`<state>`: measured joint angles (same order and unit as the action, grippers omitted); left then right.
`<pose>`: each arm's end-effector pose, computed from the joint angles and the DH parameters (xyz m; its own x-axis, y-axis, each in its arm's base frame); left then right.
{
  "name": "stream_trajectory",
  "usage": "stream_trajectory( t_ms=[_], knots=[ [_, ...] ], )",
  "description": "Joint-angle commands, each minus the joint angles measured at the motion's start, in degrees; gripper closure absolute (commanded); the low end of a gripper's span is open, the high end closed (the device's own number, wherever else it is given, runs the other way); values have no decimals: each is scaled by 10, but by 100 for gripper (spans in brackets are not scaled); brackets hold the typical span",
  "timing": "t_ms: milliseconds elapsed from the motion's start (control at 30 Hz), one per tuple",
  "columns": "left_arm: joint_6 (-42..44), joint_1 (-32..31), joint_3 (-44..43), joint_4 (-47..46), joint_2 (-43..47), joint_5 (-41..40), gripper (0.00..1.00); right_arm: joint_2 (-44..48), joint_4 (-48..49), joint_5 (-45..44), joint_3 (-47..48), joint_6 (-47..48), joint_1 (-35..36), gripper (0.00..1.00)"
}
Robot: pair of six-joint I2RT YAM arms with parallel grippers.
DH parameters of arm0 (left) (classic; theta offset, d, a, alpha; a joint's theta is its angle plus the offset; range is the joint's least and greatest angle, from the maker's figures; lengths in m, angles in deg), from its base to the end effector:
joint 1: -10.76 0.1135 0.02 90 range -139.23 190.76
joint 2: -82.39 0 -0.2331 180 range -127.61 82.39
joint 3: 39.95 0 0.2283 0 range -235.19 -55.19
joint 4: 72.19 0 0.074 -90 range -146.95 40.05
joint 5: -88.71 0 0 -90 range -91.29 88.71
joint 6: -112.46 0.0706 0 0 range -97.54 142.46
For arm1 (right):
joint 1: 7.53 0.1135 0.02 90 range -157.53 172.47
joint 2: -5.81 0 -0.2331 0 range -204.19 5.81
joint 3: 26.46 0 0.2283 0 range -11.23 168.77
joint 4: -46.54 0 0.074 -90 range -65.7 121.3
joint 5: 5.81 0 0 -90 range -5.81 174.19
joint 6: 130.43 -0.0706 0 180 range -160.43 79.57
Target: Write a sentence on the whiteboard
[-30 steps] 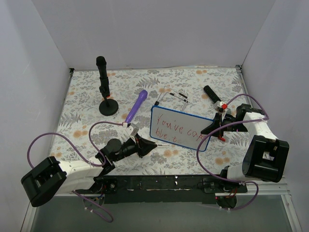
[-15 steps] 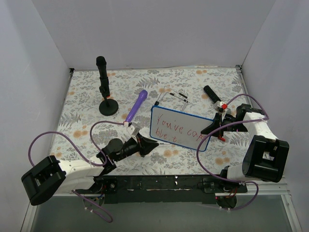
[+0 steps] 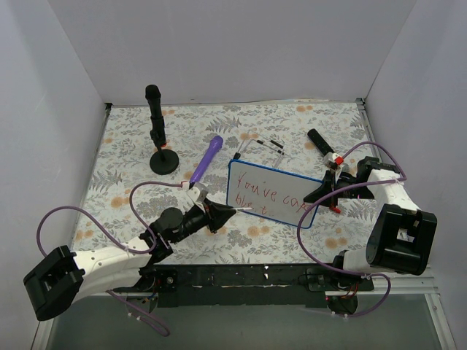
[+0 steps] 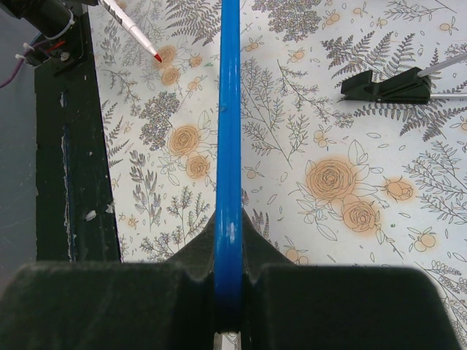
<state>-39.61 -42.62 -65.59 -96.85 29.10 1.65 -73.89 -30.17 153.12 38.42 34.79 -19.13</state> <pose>0.1326 -0.1845 0.1869 -0.7498 -0.4704 -0.4654 0.3623 0.2968 -0.8836 0.2056 0.0250 0.1851 -0.3433 -0.2844 -0.8951 -0.9222 0.2829 0.2638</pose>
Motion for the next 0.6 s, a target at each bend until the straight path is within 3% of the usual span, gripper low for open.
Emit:
stream_trajectory(
  t_ms=[0,567],
  knots=[
    [25,-2,-23,46,7,-22,100,10,-4,-26,-9,8,2,99],
    [18,-3,11,42,24,-22,100,7,-1,-27,-9,7,3,99]
  ],
)
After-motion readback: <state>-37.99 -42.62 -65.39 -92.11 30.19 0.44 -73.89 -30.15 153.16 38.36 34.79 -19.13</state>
